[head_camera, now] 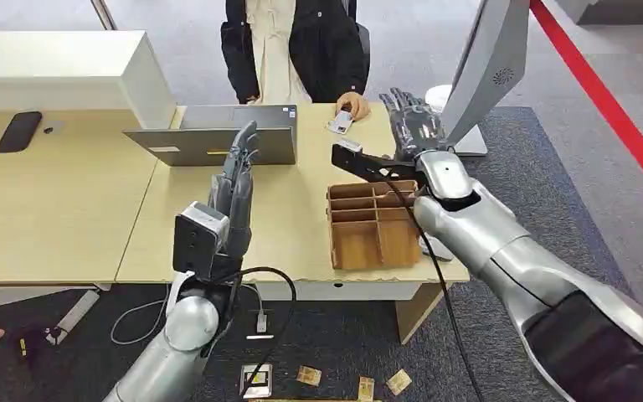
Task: Pass the card to the sensor for recognition and then transmit it.
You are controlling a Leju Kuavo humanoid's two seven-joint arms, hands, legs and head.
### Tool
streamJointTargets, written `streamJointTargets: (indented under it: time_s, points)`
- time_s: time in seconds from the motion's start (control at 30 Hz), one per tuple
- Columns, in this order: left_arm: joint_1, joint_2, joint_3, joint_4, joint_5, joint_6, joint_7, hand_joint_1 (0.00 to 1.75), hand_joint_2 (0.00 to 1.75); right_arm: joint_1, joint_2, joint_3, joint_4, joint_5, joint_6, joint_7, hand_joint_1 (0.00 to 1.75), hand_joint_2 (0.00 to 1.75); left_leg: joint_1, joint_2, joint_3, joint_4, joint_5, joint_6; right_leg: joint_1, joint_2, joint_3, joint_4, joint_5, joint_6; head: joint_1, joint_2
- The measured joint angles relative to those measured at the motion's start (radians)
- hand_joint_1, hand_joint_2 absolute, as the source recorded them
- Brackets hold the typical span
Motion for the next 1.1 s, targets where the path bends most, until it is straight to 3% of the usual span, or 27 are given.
streamJointTargets:
  time_s: [0.77, 1.1]
  points:
    - [0.011, 0.0, -0.001, 0.0, -0.008, -0.03, 0.025, 0.0, 0.0, 0.07, 0.0, 0.048, 0.045, -0.048, 0.151, -0.003, 0.0, 1.75, 0.0, 0.0, 0.0, 0.0, 0.0, 0.0, 0.0, 0.0, 0.0, 0.0, 0.0, 0.0, 0.0, 0.0]
    - [0.021, 0.001, 0.0, 0.0, -0.015, -0.033, 0.036, 0.0, 0.0, 0.089, 0.0, 0.063, 0.067, -0.054, 0.164, 0.004, 0.0, 1.75, 0.0, 0.0, 0.0, 0.0, 0.0, 0.0, 0.0, 0.0, 0.0, 0.0, 0.0, 0.0, 0.0, 0.0]
